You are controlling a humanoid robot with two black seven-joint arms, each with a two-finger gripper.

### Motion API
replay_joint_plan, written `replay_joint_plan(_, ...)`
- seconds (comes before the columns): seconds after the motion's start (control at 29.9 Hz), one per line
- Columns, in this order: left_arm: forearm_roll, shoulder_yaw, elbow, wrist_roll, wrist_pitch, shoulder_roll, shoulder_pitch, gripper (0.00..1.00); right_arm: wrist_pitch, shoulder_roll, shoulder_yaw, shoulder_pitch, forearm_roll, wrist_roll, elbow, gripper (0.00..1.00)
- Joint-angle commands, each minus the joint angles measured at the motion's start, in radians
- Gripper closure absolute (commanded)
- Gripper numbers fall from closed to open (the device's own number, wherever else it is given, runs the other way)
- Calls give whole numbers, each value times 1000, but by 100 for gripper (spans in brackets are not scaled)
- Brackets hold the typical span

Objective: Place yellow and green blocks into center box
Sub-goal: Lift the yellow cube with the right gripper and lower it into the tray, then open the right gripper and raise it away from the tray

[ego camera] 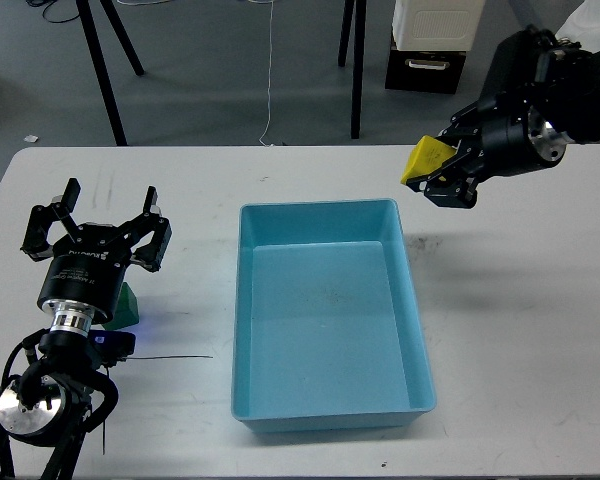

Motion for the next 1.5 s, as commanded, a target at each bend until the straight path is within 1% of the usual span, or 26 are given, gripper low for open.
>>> replay_joint_plan(0.0, -2, -7, 0, 0, 0, 0, 0, 0, 0, 131, -28, -1, 10, 0, -30, 98)
replay_joint_plan(0.13, -2, -5, 0, 0, 0, 0, 2, 0, 0, 250, -67, -13, 13, 0, -62, 98)
replay_joint_plan(0.33, -2, -8, 0, 0, 0, 0, 3, 0, 0, 369, -147, -30, 13, 0, -103, 96)
replay_joint_plan(0.4, -2, -8, 0, 0, -1, 0, 3, 0, 0, 396, -150, -53, 13, 0, -126, 94)
replay_joint_plan(0.47, -2, -8, 0, 0, -1, 0, 3, 0, 0, 409, -153, -70, 11, 0, -148, 88)
replay_joint_plan(0.5, -2, -7, 0, 0, -1, 0, 3, 0, 0, 410, -156, -75, 13, 0, -157, 84)
replay_joint_plan(0.53, -2, -8, 0, 0, -1, 0, 3, 0, 0, 413, -157, -78, 14, 0, -163, 73)
replay_joint_plan(0.57, -2, -8, 0, 0, -1, 0, 3, 0, 0, 415, -157, -82, 16, 0, -168, 55)
replay_joint_plan(0.6, -2, -7, 0, 0, -1, 0, 3, 0, -2, 415, -157, -85, 19, 0, -168, 39)
replay_joint_plan(0.63, -2, -7, 0, 0, 0, 0, 3, 0, -6, 413, -157, -88, 31, 0, -169, 27)
replay_joint_plan(0.7, -2, -7, 0, 0, 0, 0, 3, 0, -8, 410, -159, -93, 66, 0, -171, 20)
replay_joint_plan(0.77, 1, -7, 0, 0, 5, 0, 0, 0, -8, 409, -157, -93, 111, 0, -169, 8)
replay_joint_plan(0.8, 7, -7, 0, 0, 6, 0, -4, 0, -6, 407, -159, -93, 132, 0, -169, 4)
replay_joint_plan(0.97, 66, -5, 0, 4, 5, 14, -26, 0, -9, 377, -150, -78, 155, 0, -160, 3)
replay_joint_plan(1.04, 121, -5, 2, 9, 5, 87, -50, 0, -14, 338, -134, -69, 157, 0, -158, 2)
replay_joint_plan(1.14, 255, 1, 2, 18, 9, 228, -90, 0, -12, 266, -66, -44, 158, 0, -155, 2)
replay_joint_plan(1.2, 351, 4, 3, 20, 12, 319, -107, 0, -9, 211, 8, -44, 174, 0, -152, 1)
replay_joint_plan(1.27, 383, 2, 9, 20, 20, 388, -125, 0, -11, 177, 95, -50, 204, 0, -152, 1)
replay_joint_plan(1.37, 391, 9, 55, 23, 43, 498, -170, 0, -11, 179, 259, -68, 258, 0, -183, 1)
replay_joint_plan(1.47, 405, 9, 87, 23, 43, 549, -214, 0, -11, 198, 433, -98, 309, 0, -206, 1)
